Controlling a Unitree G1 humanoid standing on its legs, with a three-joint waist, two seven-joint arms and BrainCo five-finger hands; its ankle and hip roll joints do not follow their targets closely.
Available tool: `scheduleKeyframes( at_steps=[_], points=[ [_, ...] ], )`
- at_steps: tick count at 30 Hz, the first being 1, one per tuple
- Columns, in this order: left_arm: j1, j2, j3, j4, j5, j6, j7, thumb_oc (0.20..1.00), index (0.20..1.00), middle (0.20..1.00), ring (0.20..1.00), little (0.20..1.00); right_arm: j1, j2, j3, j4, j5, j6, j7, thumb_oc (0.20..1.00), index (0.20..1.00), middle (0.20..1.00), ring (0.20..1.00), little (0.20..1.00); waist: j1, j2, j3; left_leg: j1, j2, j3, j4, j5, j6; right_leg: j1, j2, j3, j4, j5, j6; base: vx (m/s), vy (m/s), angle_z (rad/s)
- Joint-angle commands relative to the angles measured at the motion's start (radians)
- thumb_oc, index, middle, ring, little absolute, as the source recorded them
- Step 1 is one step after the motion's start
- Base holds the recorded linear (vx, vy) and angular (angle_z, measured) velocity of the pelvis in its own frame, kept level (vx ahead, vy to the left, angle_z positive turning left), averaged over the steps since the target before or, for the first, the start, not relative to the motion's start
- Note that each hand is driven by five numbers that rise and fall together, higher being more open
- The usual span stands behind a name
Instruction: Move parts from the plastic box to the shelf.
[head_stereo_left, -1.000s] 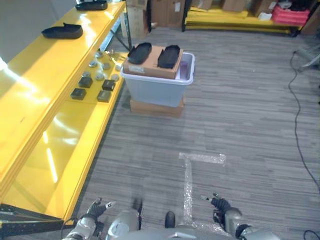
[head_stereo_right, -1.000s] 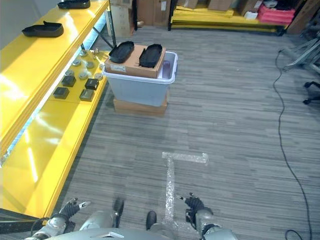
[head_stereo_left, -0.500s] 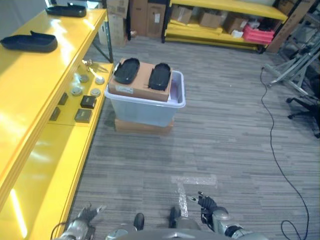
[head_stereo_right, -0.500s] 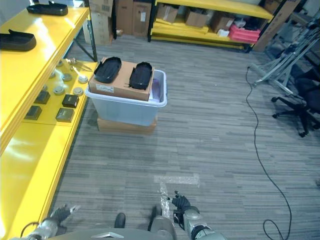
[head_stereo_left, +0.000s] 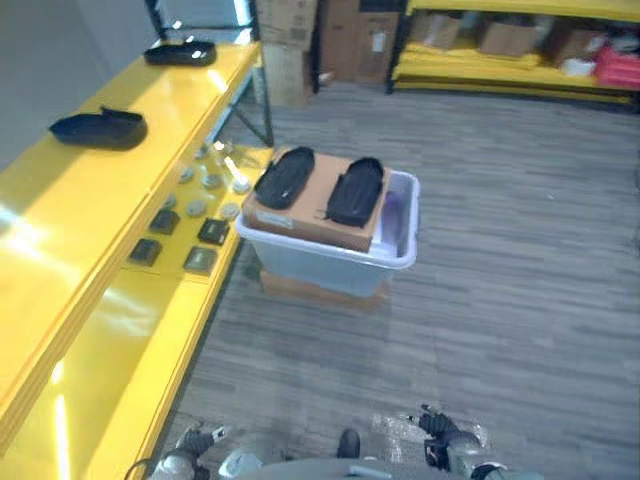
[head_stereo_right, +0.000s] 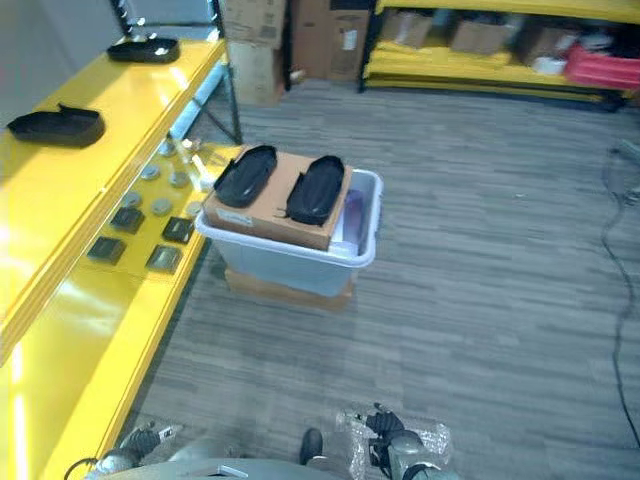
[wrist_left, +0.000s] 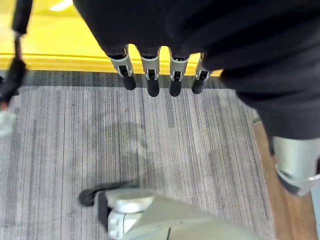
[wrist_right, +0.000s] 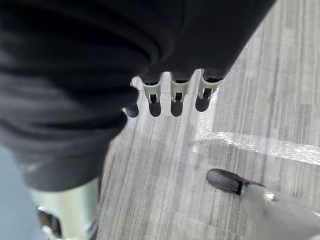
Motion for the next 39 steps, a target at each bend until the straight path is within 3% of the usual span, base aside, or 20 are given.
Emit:
scheduleKeyframes(
  at_steps=[1,3,4,6,7,8,9,11,12,13,14,15,17,18,21,24,26,27,31,39],
  points=[
    [-0.038,0.014,-0.013,0.029,0.027,-0.003,0.004,1.000,1.000,1.000,1.000,1.000,0.005,-0.048,-0.019,-0.008,-0.011,-0.006,-0.012,1.000,1.000,1.000,1.000,1.000,0.009,0.032,0.019,0.008,0.027,-0.003,-0.246,0.169,0.000,0.049,-0.030,-0.005,0.031,-0.087,0.136,0.25,0.031,0.15],
    [-0.025,0.020,-0.008,0.052,0.036,0.001,0.003,1.000,1.000,1.000,1.000,1.000,-0.009,-0.049,-0.012,-0.008,-0.029,-0.010,-0.018,1.000,1.000,1.000,1.000,1.000,0.033,0.037,0.011,-0.012,0.007,-0.006,-0.278,0.200,-0.001,0.079,-0.018,0.018,0.028,-0.107,0.139,0.36,0.073,-0.31],
    [-0.004,0.026,0.007,0.075,0.046,0.005,-0.002,1.000,1.000,1.000,1.000,1.000,-0.026,-0.038,-0.009,-0.008,-0.042,-0.008,-0.008,1.000,1.000,1.000,1.000,1.000,0.042,0.033,-0.014,0.027,0.012,-0.012,-0.252,0.188,0.015,0.101,-0.023,0.024,0.059,-0.138,0.145,0.48,0.132,-0.90],
    [-0.003,0.037,0.020,0.077,0.045,0.008,0.003,1.000,1.000,1.000,1.000,1.000,-0.029,-0.019,-0.018,-0.017,-0.026,-0.011,-0.007,1.000,1.000,1.000,1.000,1.000,0.048,0.019,-0.023,0.054,0.006,-0.019,-0.242,0.164,0.035,0.074,-0.033,0.036,0.176,-0.142,0.161,0.32,0.119,-0.97],
    [-0.003,0.037,0.020,0.077,0.045,0.008,0.003,1.000,1.000,1.000,1.000,1.000,-0.029,-0.019,-0.018,-0.017,-0.026,-0.011,-0.007,1.000,1.000,1.000,1.000,1.000,0.048,0.019,-0.023,0.053,0.006,-0.019,-0.242,0.164,0.036,0.074,-0.033,0.037,0.177,-0.142,0.161,0.18,0.115,-0.36],
    [-0.005,0.044,0.030,0.079,0.038,0.008,0.009,1.000,1.000,1.000,1.000,1.000,-0.035,-0.004,-0.029,-0.034,-0.007,-0.013,-0.010,1.000,1.000,1.000,1.000,1.000,0.046,0.019,-0.019,0.071,0.009,-0.009,-0.230,0.145,0.050,0.039,-0.042,0.041,0.278,-0.135,0.182,0.20,0.163,-0.08],
    [-0.016,0.058,0.036,0.064,0.020,0.007,0.018,1.000,1.000,1.000,1.000,1.000,-0.037,0.009,-0.040,-0.068,0.036,-0.023,-0.010,1.000,1.000,1.000,1.000,1.000,0.017,0.036,0.006,0.104,0.017,-0.021,-0.223,0.132,0.069,-0.052,-0.030,0.087,0.439,-0.087,0.208,0.20,0.164,0.01],
    [-0.021,0.063,0.038,0.052,0.010,0.005,0.024,1.000,1.000,1.000,1.000,1.000,-0.040,0.010,-0.047,-0.081,0.041,-0.026,-0.021,1.000,1.000,1.000,1.000,1.000,0.006,0.047,0.014,0.118,0.022,-0.024,-0.226,0.128,0.073,-0.089,-0.036,0.108,0.480,-0.072,0.214,0.17,0.079,-0.14],
    [-0.026,0.066,0.034,0.044,0.003,0.001,0.029,1.000,1.000,1.000,1.000,1.000,-0.039,0.008,-0.048,-0.084,0.036,-0.028,-0.028,1.000,1.000,1.000,1.000,1.000,0.003,0.054,0.017,0.131,0.027,-0.031,-0.236,0.124,0.071,-0.095,-0.055,0.098,0.437,-0.080,0.205,0.31,-0.064,0.06],
    [-0.050,0.069,0.029,0.021,-0.031,-0.010,0.043,1.000,1.000,1.000,1.000,1.000,-0.038,0.003,-0.054,-0.084,0.034,-0.027,-0.042,1.000,1.000,1.000,1.000,1.000,0.000,0.057,0.013,0.143,0.039,-0.051,-0.257,0.114,0.056,-0.090,-0.110,0.073,0.258,-0.072,0.186,0.33,-0.163,0.14],
    [-0.062,0.065,0.026,0.004,-0.051,-0.015,0.047,1.000,1.000,1.000,1.000,1.000,-0.036,0.002,-0.058,-0.085,0.039,-0.027,-0.048,1.000,1.000,1.000,1.000,1.000,-0.013,0.062,0.013,0.158,0.046,-0.079,-0.264,0.103,0.050,-0.125,-0.125,0.115,0.186,-0.041,0.182,0.27,-0.165,0.16],
    [-0.061,0.065,0.025,0.004,-0.051,-0.015,0.047,1.000,1.000,1.000,1.000,1.000,-0.036,0.001,-0.058,-0.085,0.039,-0.027,-0.048,1.000,1.000,1.000,1.000,1.000,-0.012,0.064,0.014,0.162,0.048,-0.078,-0.265,0.100,0.050,-0.119,-0.122,0.115,0.181,-0.041,0.181,0.18,-0.119,0.13],
    [-0.072,0.067,0.020,-0.018,-0.052,-0.019,0.053,1.000,1.000,1.000,1.000,1.000,-0.025,0.003,-0.057,-0.101,0.036,-0.030,-0.067,1.000,1.000,1.000,1.000,1.000,-0.029,0.055,0.022,0.177,0.049,-0.109,-0.257,0.085,0.040,-0.111,-0.109,0.188,0.147,-0.033,0.198,0.18,-0.193,0.50],
    [-0.075,0.064,-0.002,-0.035,-0.042,-0.027,0.078,1.000,1.000,1.000,1.000,1.000,-0.026,0.006,-0.049,-0.121,-0.013,-0.037,-0.117,1.000,1.000,1.000,1.000,1.000,-0.023,0.048,0.023,0.177,0.071,-0.101,-0.269,0.089,0.025,-0.114,-0.105,0.171,0.143,-0.024,0.199,0.17,-0.291,0.76],
    [-0.070,0.050,-0.026,-0.029,-0.013,-0.027,0.094,1.000,1.000,1.000,1.000,1.000,-0.035,0.006,-0.053,-0.166,-0.015,-0.042,-0.154,1.000,1.000,1.000,1.000,1.000,-0.035,0.040,0.021,0.165,0.078,-0.104,-0.277,0.100,0.015,-0.094,-0.100,0.152,0.098,-0.021,0.190,0.07,-0.161,0.41],
    [-0.043,0.000,-0.066,-0.043,-0.001,-0.036,0.122,1.000,1.000,1.000,1.000,1.000,-0.039,-0.015,-0.063,-0.426,-0.032,-0.090,-0.241,1.000,1.000,1.000,1.000,1.000,-0.056,0.056,0.025,0.135,0.097,-0.107,-0.312,0.128,-0.005,-0.078,-0.086,0.117,0.017,-0.007,0.191,0.01,-0.119,0.23],
    [-0.041,-0.013,-0.072,-0.035,0.000,-0.037,0.134,1.000,1.000,1.000,1.000,1.000,-0.041,-0.015,-0.068,-0.462,-0.040,-0.099,-0.260,1.000,1.000,1.000,1.000,1.000,-0.058,0.061,0.026,0.132,0.102,-0.103,-0.321,0.132,-0.006,-0.074,-0.086,0.113,0.003,-0.003,0.195,0.01,-0.003,0.04],
    [-0.030,-0.036,-0.077,-0.013,0.002,-0.030,0.145,1.000,1.000,1.000,1.000,1.000,-0.047,-0.022,-0.078,-0.555,-0.076,-0.117,-0.313,1.000,1.000,1.000,1.000,1.000,-0.058,0.067,0.027,0.135,0.109,-0.096,-0.338,0.137,-0.008,-0.070,-0.085,0.113,-0.004,-0.004,0.196,0.05,0.010,0.03],
    [-0.006,-0.051,-0.065,0.017,0.014,-0.028,0.151,1.000,1.000,1.000,1.000,1.000,-0.039,-0.038,-0.101,-0.780,-0.133,-0.151,-0.366,1.000,1.000,1.000,1.000,1.000,-0.055,0.073,0.030,0.135,0.111,-0.098,-0.350,0.138,-0.008,-0.070,-0.088,0.111,-0.005,-0.011,0.197,0.06,0.029,0.04],
    [-0.026,-0.037,-0.044,-0.005,-0.046,-0.043,0.184,1.000,1.000,1.000,1.000,1.000,-0.167,-0.080,-0.162,-0.935,-0.192,-0.186,-0.500,1.000,1.000,1.000,1.000,1.000,-0.017,0.079,0.063,0.080,0.092,-0.130,-0.352,0.154,-0.005,-0.098,-0.105,0.083,-0.005,-0.003,0.201,0.00,0.021,-0.02]
  ],
)
